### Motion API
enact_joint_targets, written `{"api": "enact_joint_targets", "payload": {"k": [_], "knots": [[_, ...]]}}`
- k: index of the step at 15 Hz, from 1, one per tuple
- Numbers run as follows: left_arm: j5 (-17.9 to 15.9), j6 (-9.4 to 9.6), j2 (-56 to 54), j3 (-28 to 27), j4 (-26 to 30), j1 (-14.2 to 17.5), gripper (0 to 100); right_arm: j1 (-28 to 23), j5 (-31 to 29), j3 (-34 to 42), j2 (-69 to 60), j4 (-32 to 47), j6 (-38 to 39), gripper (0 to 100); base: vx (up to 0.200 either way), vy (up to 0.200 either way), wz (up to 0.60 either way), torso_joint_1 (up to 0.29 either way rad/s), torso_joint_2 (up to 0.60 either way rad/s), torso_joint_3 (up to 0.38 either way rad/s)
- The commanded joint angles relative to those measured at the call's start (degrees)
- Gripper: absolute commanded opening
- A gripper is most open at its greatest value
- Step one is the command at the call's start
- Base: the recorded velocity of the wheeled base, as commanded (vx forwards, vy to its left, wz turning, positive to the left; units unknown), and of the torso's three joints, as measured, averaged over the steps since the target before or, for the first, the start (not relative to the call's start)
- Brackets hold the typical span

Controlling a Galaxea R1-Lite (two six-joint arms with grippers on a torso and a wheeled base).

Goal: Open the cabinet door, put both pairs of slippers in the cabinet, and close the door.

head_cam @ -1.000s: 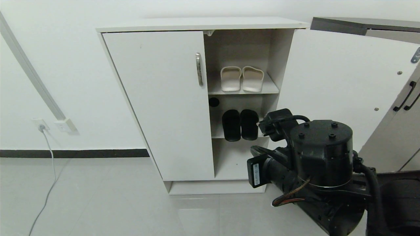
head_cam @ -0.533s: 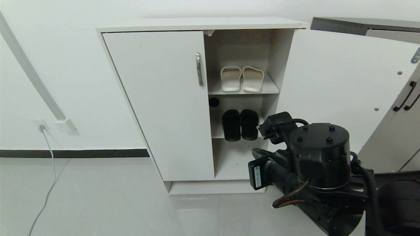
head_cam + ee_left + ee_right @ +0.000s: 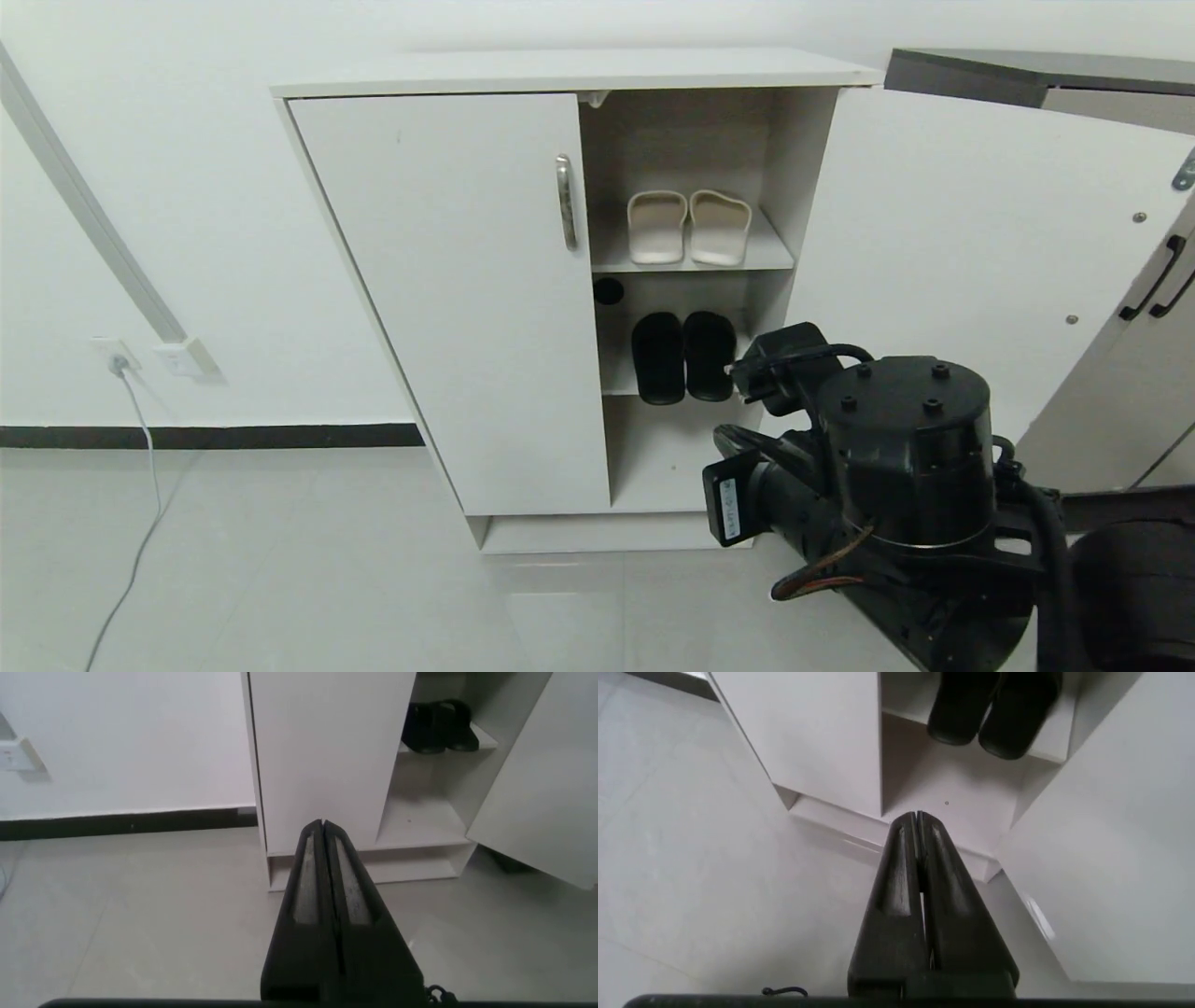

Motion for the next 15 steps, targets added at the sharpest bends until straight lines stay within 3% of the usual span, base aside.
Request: {"api": "enact_joint_targets", "payload": {"k": [1, 6, 15], "knots": [[-0.02, 0.02, 0.07, -0.02, -0.05, 0.0, 0, -0.08, -0.03, 0.11, 0.16, 0.08, -0.07, 0, 0.0, 0.0, 0.0, 0.012, -0.17, -0.359], [-0.02, 0.02, 0.07, -0.02, -0.05, 0.0, 0, -0.08, -0.12, 0.11, 0.16, 0.08, -0.16, 0, 0.0, 0.0, 0.0, 0.048, -0.5, -0.376], [0.07, 0.02, 0.07, -0.02, -0.05, 0.0, 0, -0.08, -0.03, 0.2, 0.16, 0.08, -0.51, 0, 0.0, 0.0, 0.0, 0.137, -0.47, -0.335]]}}
